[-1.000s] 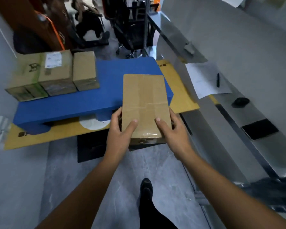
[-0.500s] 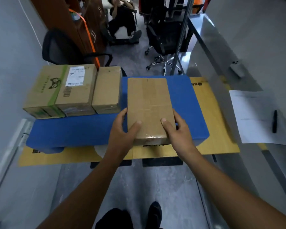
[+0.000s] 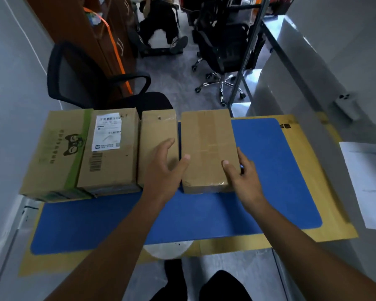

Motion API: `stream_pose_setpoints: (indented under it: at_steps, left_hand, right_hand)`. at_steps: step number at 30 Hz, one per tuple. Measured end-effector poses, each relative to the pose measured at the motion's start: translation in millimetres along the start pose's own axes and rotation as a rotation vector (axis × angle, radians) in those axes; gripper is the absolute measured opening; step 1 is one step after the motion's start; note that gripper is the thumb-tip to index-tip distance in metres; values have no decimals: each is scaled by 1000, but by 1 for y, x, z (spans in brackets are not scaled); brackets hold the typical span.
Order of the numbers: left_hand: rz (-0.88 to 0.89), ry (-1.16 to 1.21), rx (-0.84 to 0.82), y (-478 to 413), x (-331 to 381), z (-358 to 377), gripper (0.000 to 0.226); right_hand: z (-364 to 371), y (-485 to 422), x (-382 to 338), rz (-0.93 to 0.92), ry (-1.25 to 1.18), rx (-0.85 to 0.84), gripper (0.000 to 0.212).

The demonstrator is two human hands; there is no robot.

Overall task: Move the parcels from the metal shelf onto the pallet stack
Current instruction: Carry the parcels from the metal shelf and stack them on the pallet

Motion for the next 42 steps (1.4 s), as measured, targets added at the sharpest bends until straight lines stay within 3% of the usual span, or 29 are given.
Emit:
stream_pose_setpoints:
  at_steps: [13, 20, 29, 35, 39, 42]
  left_hand:
    - [-66, -81, -3, -26, -10, 19, 58]
    - [-76, -99, 33, -28, -1, 24, 59]
    - [160, 2, -176, -19, 39, 68, 56]
    - [303, 155, -458, 20, 73, 107, 54]
    - [369, 255, -664, 73, 102, 134, 53]
    - [429, 315, -822, 124, 131, 150, 66]
  right_hand:
    - [2, -37, -6, -10, 115, -132, 64]
    - [-6, -41, 0, 6, 153, -184, 78]
    - [-69, 16, 13, 9, 62, 158, 70]
    - [-112, 115, 38, 52, -56, 471, 55]
    - [-134, 194, 69, 122, -76, 668, 65]
    - [-150, 261, 93, 170, -84, 816, 68]
Point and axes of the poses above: each hand's wrist, its own y-axis away from the middle knuckle, its own z-axis out of the palm, x = y × z, the point moved 1 cm from there along -y, towards the middle knuckle, and after that the axes turned 13 degrees about z, right-handed, at the moved point
